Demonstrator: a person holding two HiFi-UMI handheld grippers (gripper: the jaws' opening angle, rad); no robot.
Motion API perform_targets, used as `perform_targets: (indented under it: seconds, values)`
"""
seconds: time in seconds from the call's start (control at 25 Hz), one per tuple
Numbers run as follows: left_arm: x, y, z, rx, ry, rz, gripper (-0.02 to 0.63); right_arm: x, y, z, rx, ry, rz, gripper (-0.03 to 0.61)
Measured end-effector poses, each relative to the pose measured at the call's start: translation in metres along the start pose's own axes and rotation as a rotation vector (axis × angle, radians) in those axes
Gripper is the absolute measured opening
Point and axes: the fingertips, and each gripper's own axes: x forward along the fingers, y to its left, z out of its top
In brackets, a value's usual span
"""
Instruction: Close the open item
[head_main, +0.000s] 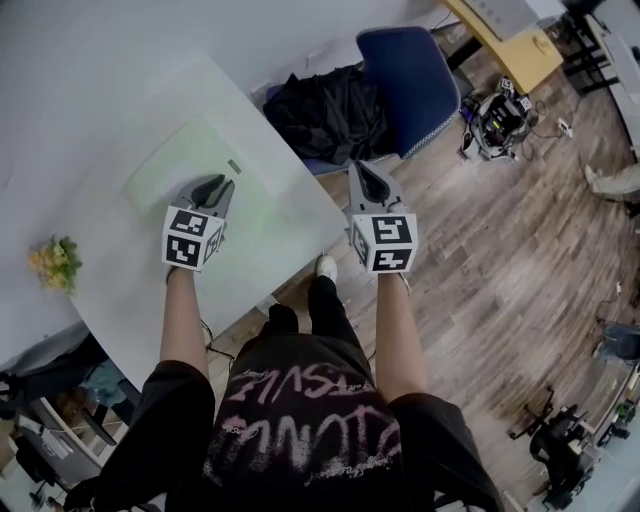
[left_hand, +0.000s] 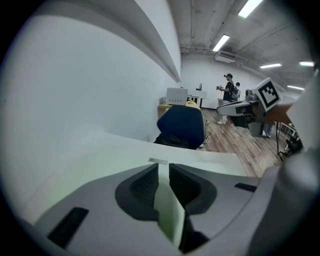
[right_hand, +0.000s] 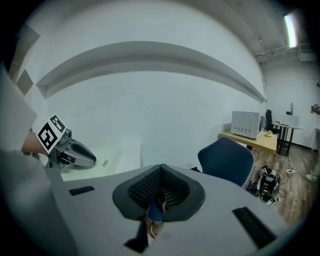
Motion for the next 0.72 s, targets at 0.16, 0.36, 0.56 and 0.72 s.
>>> perform_targets:
  seconds: [0.16, 0.36, 0.56, 0.72]
  values:
    - [0.009, -0.002, -0.008, 0.041, 0.067, 0.006, 0.061, -0.001, -0.004, -0.005, 0.005, 0.009, -0.012, 0.009]
    - [0.014, -0.004, -0.013, 0.043, 0.1, -0.005, 0.06, -0.004, -0.008, -0.01, 0.012, 0.016, -0.023, 0.009]
    - [0.016, -0.005, -0.013, 0.028, 0.121, -0.019, 0.06, -0.006, -0.01, -0.012, 0.012, 0.017, -0.023, 0.009]
    - [0.016, -0.003, -0.014, 0.021, 0.123, -0.022, 0.06, -0.007, -0.009, -0.013, 0.01, 0.018, -0.021, 0.009]
